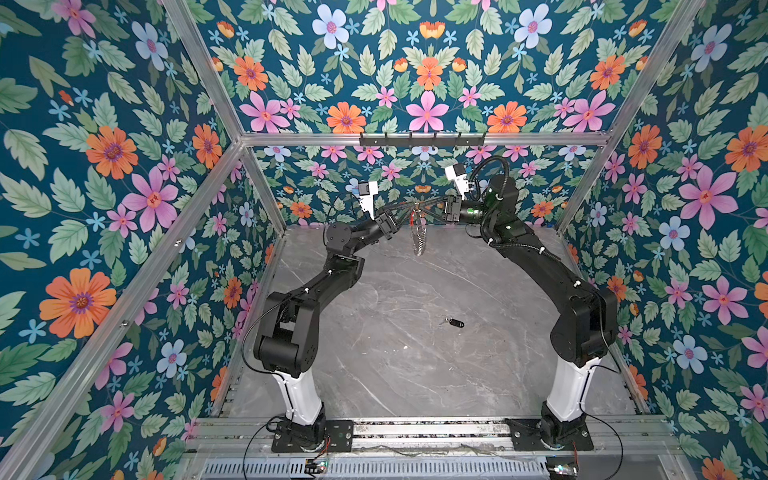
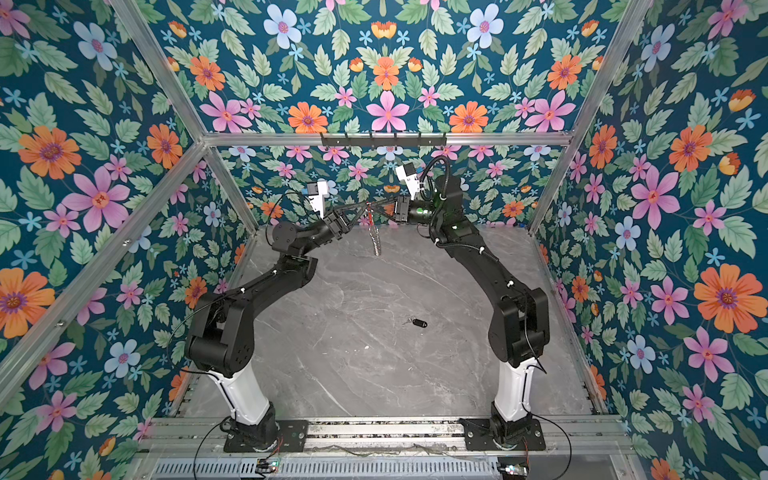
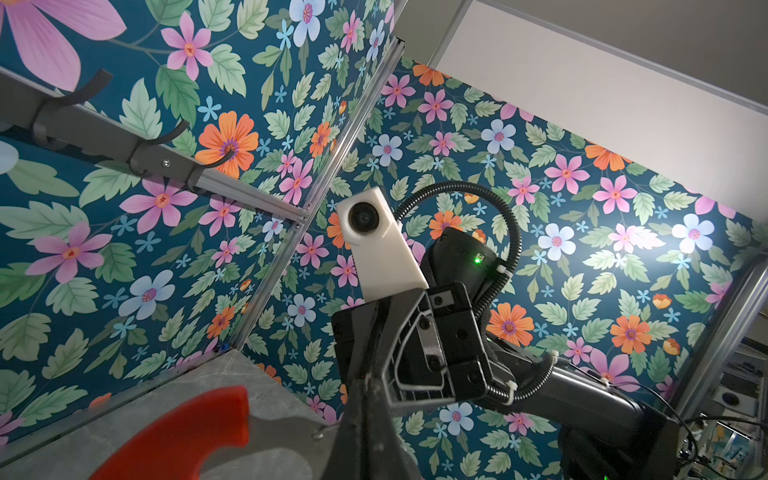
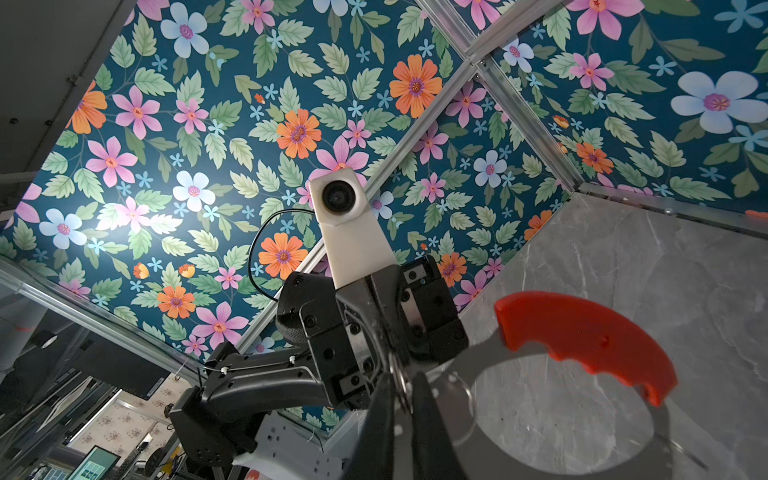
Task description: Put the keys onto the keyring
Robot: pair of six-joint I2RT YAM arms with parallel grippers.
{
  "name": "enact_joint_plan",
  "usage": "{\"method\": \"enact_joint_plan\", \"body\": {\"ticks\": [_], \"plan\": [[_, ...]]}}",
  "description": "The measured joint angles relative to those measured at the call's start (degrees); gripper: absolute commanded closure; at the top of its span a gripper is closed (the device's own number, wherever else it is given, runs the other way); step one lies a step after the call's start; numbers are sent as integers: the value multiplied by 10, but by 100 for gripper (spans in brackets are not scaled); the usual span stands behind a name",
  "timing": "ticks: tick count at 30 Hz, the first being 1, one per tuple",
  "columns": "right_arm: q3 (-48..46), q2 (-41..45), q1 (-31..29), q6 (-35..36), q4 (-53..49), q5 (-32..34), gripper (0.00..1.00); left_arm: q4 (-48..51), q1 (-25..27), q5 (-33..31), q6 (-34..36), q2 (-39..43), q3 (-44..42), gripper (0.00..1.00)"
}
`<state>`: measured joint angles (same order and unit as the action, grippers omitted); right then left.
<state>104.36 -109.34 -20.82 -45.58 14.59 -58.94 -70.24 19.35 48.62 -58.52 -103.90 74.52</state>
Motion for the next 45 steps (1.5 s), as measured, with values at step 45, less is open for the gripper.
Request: {"method": "enact_joint_plan", "body": {"ticks": [45], "plan": [[4, 32, -54, 502, -337, 134, 100, 479, -56, 129, 406, 87, 24, 79]]}}
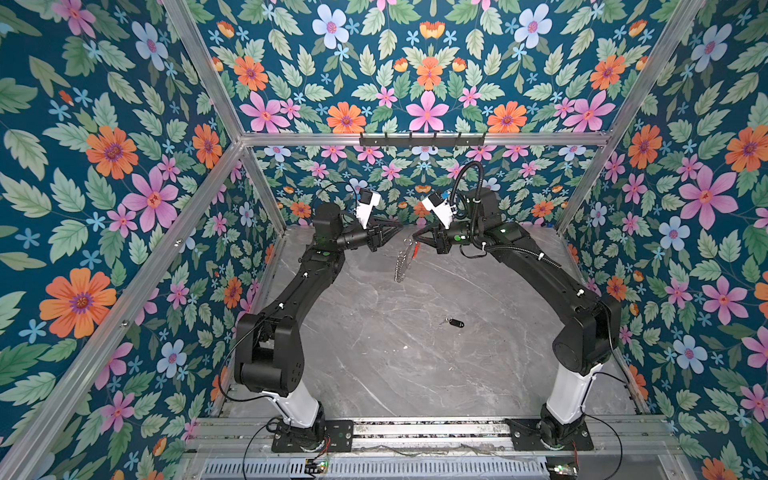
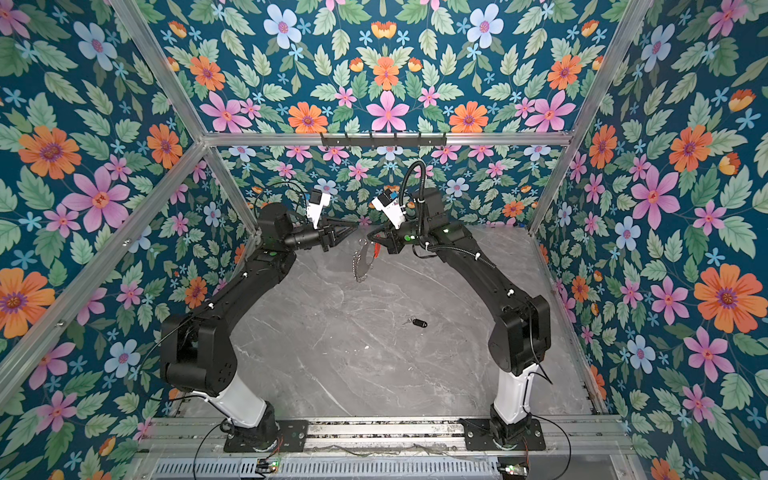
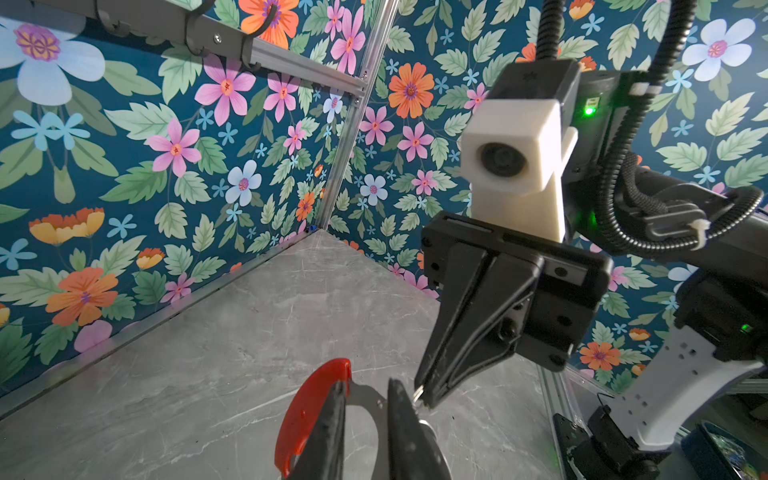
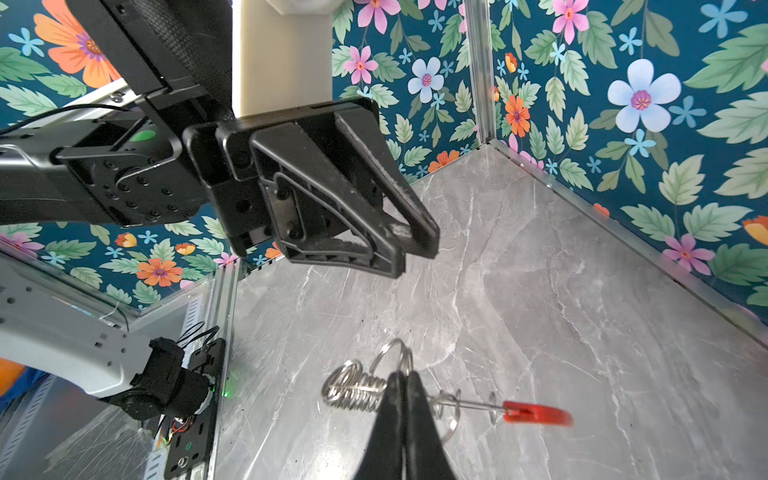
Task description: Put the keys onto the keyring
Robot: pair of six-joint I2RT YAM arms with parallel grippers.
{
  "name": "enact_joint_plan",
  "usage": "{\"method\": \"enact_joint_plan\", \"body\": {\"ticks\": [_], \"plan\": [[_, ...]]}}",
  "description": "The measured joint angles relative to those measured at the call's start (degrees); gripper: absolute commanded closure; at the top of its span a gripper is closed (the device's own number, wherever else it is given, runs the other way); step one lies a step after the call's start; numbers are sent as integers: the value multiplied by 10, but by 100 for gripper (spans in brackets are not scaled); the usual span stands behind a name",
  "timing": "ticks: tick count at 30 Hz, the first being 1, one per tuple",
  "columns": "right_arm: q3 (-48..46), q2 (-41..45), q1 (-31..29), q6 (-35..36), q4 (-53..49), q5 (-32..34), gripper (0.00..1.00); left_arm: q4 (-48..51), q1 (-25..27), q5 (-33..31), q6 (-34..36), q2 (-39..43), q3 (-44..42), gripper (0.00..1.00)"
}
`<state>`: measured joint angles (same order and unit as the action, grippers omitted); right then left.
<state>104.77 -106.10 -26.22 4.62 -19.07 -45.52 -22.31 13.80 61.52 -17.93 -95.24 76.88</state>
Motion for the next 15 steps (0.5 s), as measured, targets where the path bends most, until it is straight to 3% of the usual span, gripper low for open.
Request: {"method": "enact_joint_plan", "body": {"ticks": [15], "plan": [[-3, 0, 1, -13, 14, -9, 100, -2, 19, 35, -27, -20, 8, 79]]}}
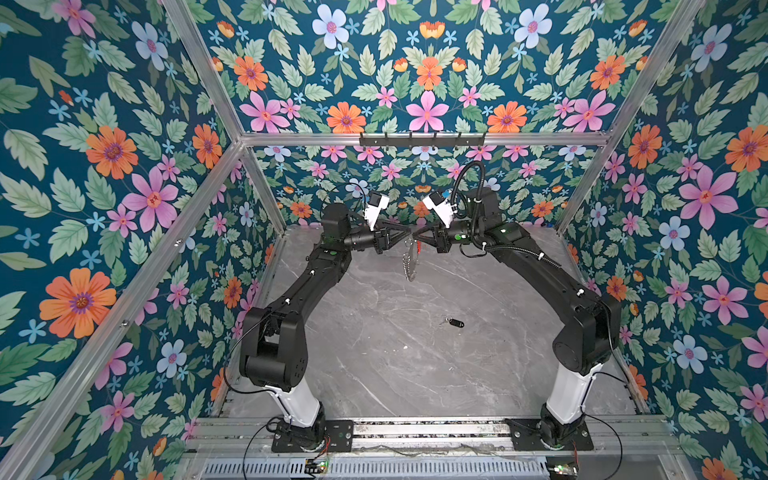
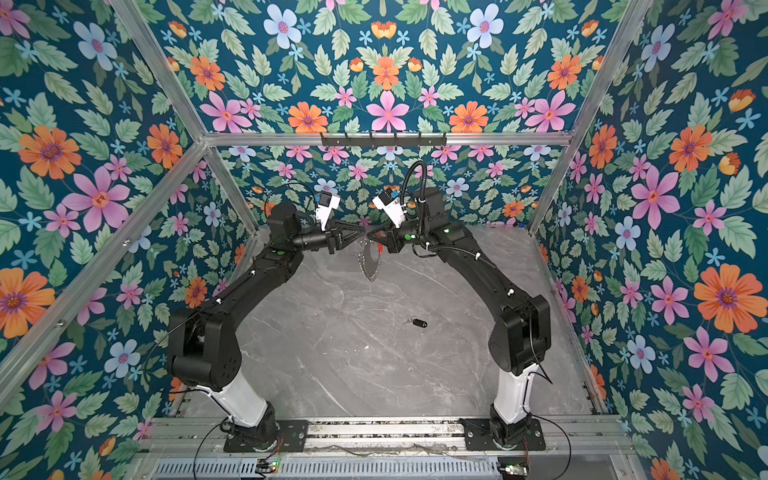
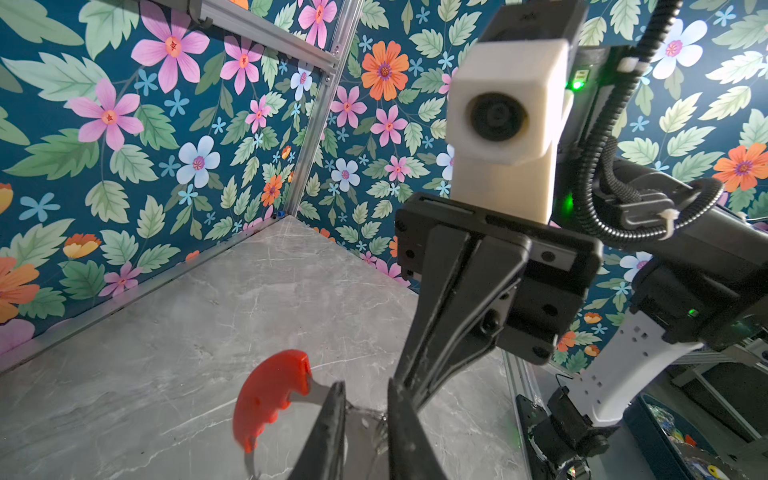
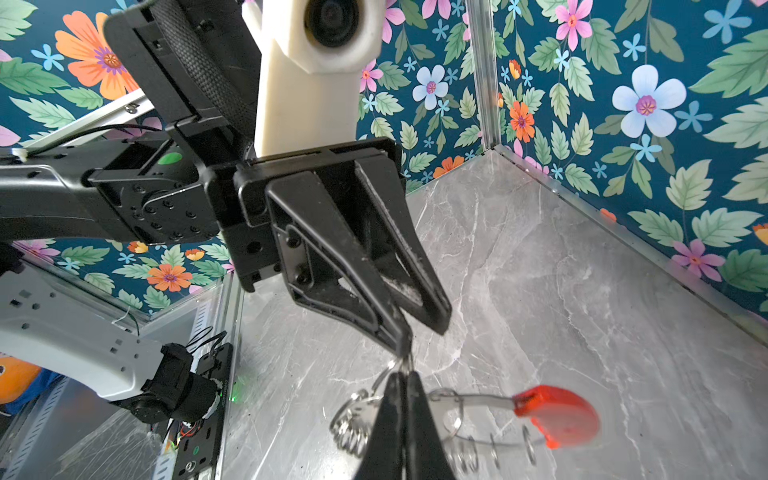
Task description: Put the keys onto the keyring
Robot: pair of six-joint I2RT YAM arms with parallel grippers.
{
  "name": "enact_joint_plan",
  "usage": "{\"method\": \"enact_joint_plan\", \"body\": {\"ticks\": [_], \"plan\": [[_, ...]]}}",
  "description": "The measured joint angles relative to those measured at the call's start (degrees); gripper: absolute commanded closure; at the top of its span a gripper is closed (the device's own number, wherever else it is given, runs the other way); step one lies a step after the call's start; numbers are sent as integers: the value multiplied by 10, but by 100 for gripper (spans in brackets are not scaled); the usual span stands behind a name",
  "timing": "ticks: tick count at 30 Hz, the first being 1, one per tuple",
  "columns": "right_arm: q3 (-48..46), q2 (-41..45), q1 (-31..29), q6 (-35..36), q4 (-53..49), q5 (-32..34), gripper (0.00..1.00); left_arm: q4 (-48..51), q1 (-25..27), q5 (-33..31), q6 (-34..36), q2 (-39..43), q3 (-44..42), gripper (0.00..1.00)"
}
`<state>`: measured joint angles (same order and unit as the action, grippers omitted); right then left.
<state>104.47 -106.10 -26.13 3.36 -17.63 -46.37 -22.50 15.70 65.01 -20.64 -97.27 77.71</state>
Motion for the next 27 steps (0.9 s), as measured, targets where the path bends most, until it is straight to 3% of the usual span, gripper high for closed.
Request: {"method": "enact_joint_plan", "body": {"ticks": [10, 16, 20, 27], "plan": [[-2, 0, 0, -2, 13, 0, 100, 2, -1, 15, -2, -2, -2, 76], [-2, 0, 0, -9, 17, 0, 100, 3, -1, 26, -5, -3, -2, 84], [-2, 0, 0, -18, 25, 1, 100, 8, -1, 33, -9, -4, -1, 100], [-2, -5, 2, -31, 35, 16, 100, 57, -2, 47, -17, -29, 39, 100]]}}
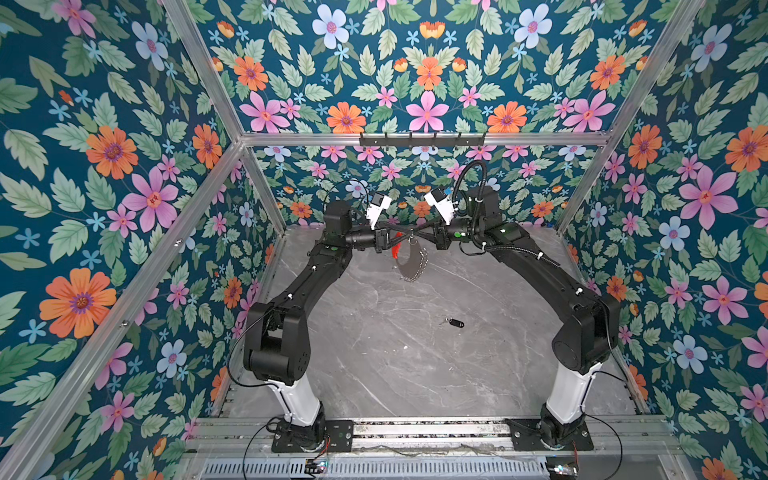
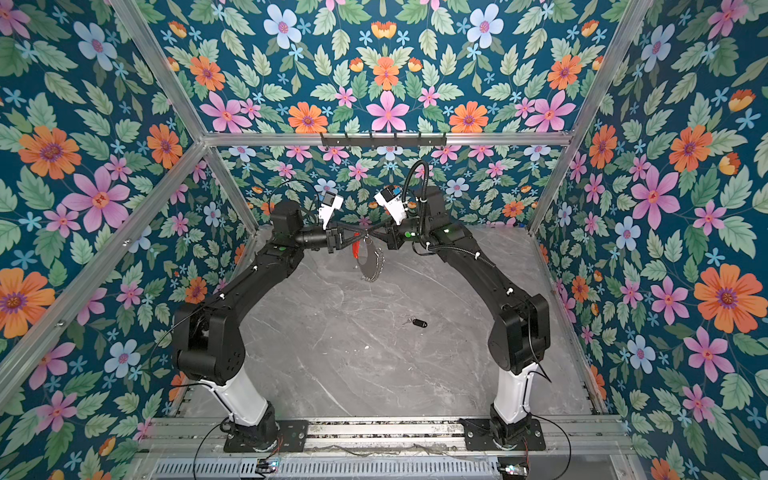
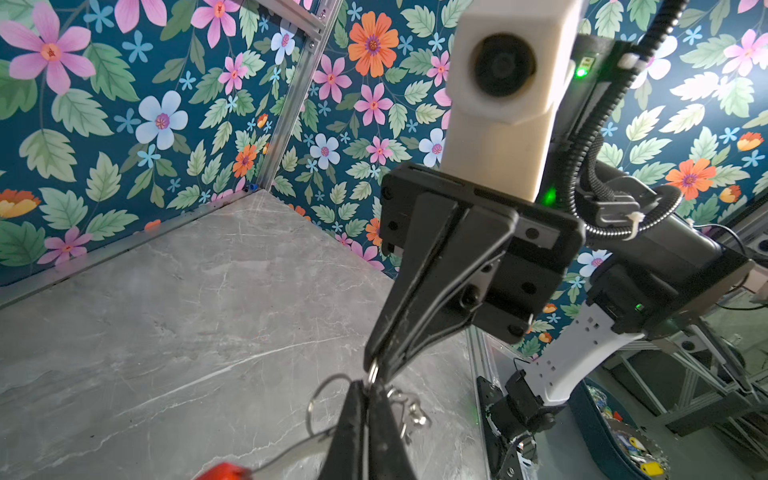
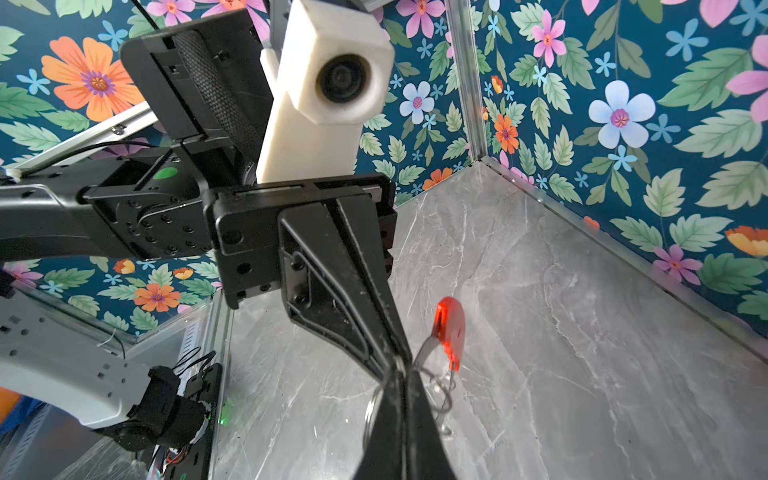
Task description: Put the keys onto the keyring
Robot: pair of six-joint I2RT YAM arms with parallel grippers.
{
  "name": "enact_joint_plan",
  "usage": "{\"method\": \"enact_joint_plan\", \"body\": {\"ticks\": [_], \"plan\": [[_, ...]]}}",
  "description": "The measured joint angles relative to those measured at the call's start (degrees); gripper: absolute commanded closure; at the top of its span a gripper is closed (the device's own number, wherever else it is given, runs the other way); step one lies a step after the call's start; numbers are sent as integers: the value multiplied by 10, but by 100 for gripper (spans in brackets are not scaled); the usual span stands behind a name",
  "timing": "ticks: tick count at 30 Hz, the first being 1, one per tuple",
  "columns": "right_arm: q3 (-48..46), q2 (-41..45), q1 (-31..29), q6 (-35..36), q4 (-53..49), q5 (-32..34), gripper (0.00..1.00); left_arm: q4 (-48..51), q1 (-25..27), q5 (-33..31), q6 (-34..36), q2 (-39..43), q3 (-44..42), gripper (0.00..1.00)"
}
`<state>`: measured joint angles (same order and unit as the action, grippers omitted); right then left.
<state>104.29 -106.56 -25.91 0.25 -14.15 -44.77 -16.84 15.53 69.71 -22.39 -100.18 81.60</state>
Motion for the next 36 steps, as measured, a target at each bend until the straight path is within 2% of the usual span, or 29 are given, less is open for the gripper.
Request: {"method": "enact_joint_plan", "body": {"ticks": [3, 5, 6, 8, 11, 15, 22, 28, 36], "plan": [[-5, 0, 0, -9, 7, 2, 100, 2, 0, 0, -2, 0, 0, 100], [-13, 0, 0, -17, 18, 4, 81, 2, 0, -9, -4, 5, -7, 100], [-19, 2, 0, -20, 26, 8, 76, -1, 0, -14, -7, 9, -14, 100], [-32, 7, -2, -29, 43, 24, 72, -20, 1, -32, -16, 20, -36, 100], [-61, 29, 3, -51, 75, 54, 72, -100, 2, -73, -51, 46, -102, 100], [-93, 45, 21, -94, 128, 95, 78, -272, 2, -144, -123, 59, -192, 100], [-109, 44, 21, -153, 170, 100, 82, -510, 8, -253, -235, 40, -245, 100], [-103, 28, 3, -179, 186, 89, 82, -609, 21, -297, -287, 13, -241, 100], [-91, 14, -24, -195, 203, 74, 83, -655, 40, -326, -301, -4, -231, 100]]}}
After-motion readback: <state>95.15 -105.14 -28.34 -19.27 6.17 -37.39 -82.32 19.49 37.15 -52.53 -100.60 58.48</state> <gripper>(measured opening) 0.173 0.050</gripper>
